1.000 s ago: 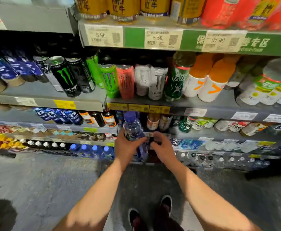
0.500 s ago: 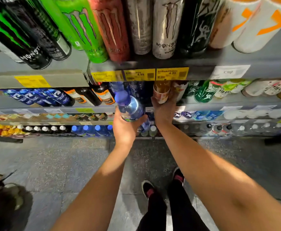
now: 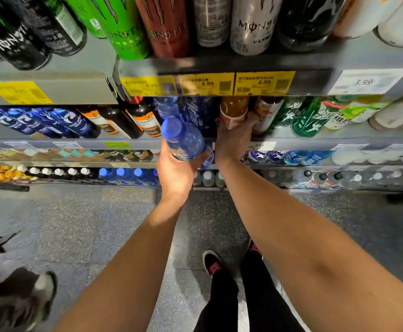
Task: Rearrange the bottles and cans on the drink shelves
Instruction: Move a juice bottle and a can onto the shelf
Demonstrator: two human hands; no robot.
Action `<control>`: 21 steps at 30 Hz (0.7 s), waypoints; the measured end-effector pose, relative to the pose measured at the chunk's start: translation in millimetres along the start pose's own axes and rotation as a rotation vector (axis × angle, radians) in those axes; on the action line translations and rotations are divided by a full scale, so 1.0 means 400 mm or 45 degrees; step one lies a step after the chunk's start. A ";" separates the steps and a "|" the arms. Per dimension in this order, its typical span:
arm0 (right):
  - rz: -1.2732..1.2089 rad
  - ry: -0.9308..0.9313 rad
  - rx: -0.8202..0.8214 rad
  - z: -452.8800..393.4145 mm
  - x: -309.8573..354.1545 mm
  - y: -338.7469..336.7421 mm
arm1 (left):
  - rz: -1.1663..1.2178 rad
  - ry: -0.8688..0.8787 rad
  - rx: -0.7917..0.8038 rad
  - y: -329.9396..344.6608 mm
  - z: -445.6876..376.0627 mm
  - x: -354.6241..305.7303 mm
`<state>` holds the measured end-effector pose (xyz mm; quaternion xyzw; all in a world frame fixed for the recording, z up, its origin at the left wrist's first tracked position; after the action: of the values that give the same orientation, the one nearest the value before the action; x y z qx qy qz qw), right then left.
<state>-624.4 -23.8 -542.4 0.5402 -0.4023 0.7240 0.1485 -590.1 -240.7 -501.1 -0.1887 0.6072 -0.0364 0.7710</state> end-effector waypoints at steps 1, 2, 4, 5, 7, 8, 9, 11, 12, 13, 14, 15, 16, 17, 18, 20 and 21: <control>-0.007 0.001 0.002 0.000 -0.004 0.007 | -0.004 0.021 -0.021 -0.003 0.000 -0.002; 0.001 -0.002 0.009 0.000 -0.005 0.013 | 0.000 0.033 -0.034 -0.006 -0.003 0.000; 0.071 -0.021 0.039 -0.004 -0.007 0.023 | -0.013 0.030 -0.035 -0.007 -0.006 0.008; 0.106 -0.048 0.046 -0.010 -0.006 0.024 | -0.015 0.029 -0.030 -0.007 -0.007 0.010; 0.134 -0.104 0.047 -0.023 -0.001 0.017 | 0.004 0.031 -0.023 -0.007 -0.012 0.016; 0.133 -0.120 0.055 -0.027 0.002 0.011 | 0.018 0.035 -0.017 -0.006 -0.013 0.019; 0.133 -0.125 0.074 -0.029 0.002 0.006 | 0.025 0.042 -0.012 -0.005 -0.013 0.020; 0.141 -0.112 0.122 -0.028 0.004 -0.003 | 0.044 0.059 0.000 0.000 -0.011 0.020; 0.131 -0.106 0.143 -0.026 0.008 -0.007 | 0.055 0.056 0.019 0.006 -0.009 0.020; 0.105 -0.107 0.157 -0.023 0.013 -0.014 | 0.061 0.047 0.034 0.013 -0.008 0.020; 0.078 -0.103 0.164 -0.022 0.018 -0.022 | 0.074 0.026 0.040 0.020 -0.010 0.024; 0.062 -0.102 0.168 -0.020 0.022 -0.031 | 0.096 -0.008 0.038 0.028 -0.011 0.025; 0.061 -0.099 0.171 -0.016 0.025 -0.043 | 0.125 -0.051 0.031 0.034 -0.012 0.030; 0.064 -0.098 0.179 -0.009 0.023 -0.055 | 0.132 -0.089 0.022 0.041 -0.013 0.039; 0.065 -0.087 0.192 -0.001 0.017 -0.069 | 0.116 -0.102 0.020 0.049 -0.013 0.043; 0.060 -0.037 0.222 0.022 0.000 -0.100 | 0.015 -0.086 0.029 0.066 -0.001 0.037; 0.051 -0.011 0.232 0.034 -0.011 -0.118 | -0.020 -0.069 0.021 0.074 0.009 0.027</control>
<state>-583.1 -3.2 -525.1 0.5466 -0.3460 0.7581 0.0825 -588.8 -215.5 -520.0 -0.1880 0.5843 -0.0422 0.7884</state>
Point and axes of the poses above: each hand's wrist, its own z-axis away from the middle knuckle, its own y-axis out of the palm, x = y × z, the point moved 10 cm from there along -z, towards the middle knuckle, and after that the axes turned 1 degree about x, right-handed, at the moved point
